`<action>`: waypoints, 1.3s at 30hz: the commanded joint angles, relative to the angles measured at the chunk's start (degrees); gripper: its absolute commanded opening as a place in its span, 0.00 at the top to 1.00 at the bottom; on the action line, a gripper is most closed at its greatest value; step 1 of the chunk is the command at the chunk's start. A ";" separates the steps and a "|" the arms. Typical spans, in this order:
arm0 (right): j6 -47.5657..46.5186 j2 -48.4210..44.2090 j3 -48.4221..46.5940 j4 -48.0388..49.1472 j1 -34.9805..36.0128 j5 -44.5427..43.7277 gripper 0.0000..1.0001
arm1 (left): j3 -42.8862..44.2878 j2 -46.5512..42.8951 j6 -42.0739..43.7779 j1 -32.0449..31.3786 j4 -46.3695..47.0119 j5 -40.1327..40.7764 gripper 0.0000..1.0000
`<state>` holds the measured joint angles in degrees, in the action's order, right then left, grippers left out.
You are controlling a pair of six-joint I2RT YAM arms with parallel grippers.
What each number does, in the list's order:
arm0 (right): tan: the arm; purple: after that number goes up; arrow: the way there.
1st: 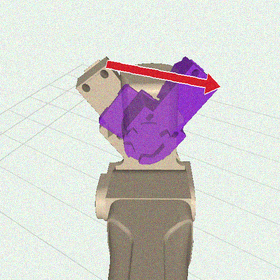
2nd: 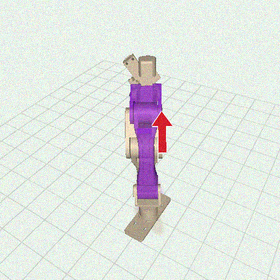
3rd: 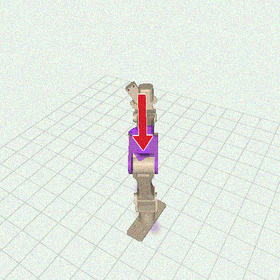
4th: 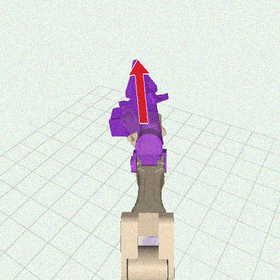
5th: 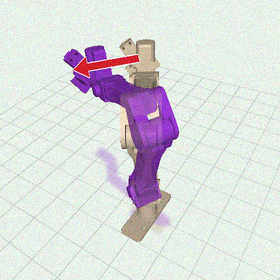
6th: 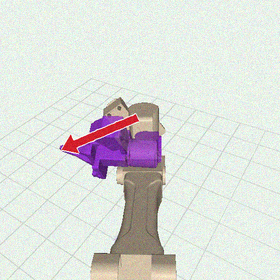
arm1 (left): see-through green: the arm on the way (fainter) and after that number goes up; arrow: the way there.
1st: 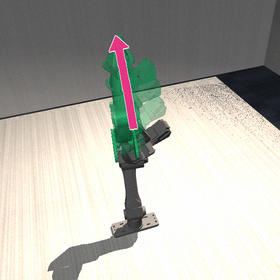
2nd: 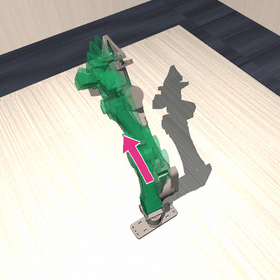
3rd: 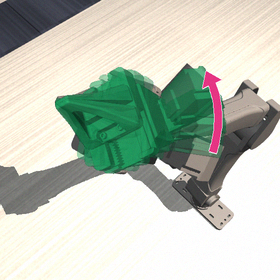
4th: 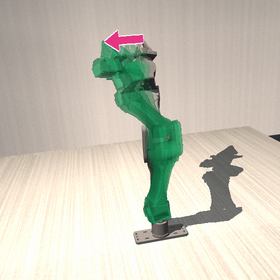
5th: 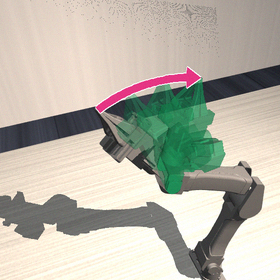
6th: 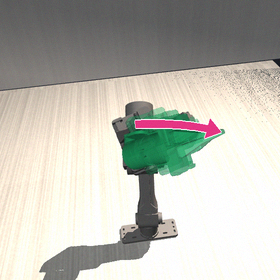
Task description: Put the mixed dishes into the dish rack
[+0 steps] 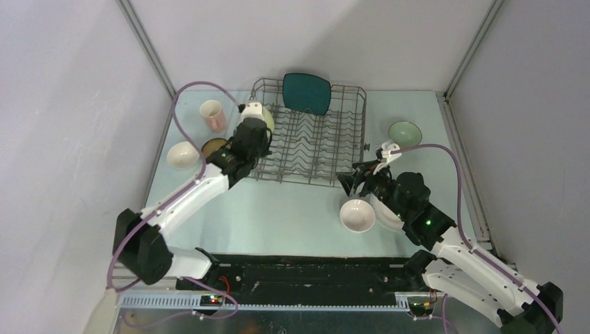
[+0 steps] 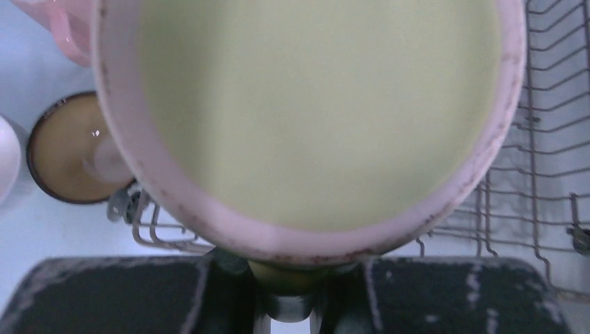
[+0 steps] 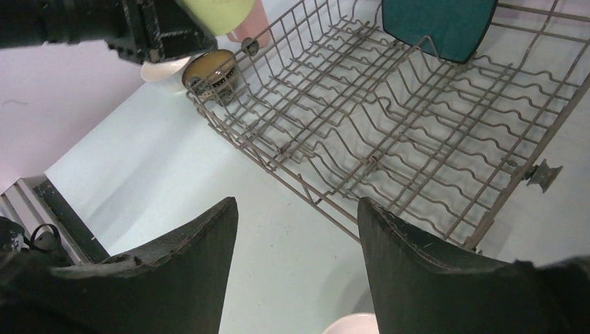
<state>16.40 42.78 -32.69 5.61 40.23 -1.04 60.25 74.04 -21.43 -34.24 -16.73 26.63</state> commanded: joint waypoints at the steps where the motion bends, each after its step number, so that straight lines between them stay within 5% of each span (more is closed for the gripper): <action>1: -0.41 -1.25 0.16 -1.22 -0.23 -1.92 0.33 | 9.60 5.84 5.62 2.60 4.19 0.15 1.00; 18: -0.26 0.45 0.22 -1.25 -1.24 -1.33 0.32 | 26.70 29.10 12.68 11.99 3.04 -6.49 1.00; 39: 0.33 3.61 0.18 1.08 -3.55 3.38 0.33 | 35.02 40.18 22.37 13.14 5.74 -7.48 1.00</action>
<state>16.47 45.89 -32.49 3.95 37.34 0.69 89.12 113.80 -2.42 -21.67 -16.82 20.08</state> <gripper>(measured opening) 0.675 0.204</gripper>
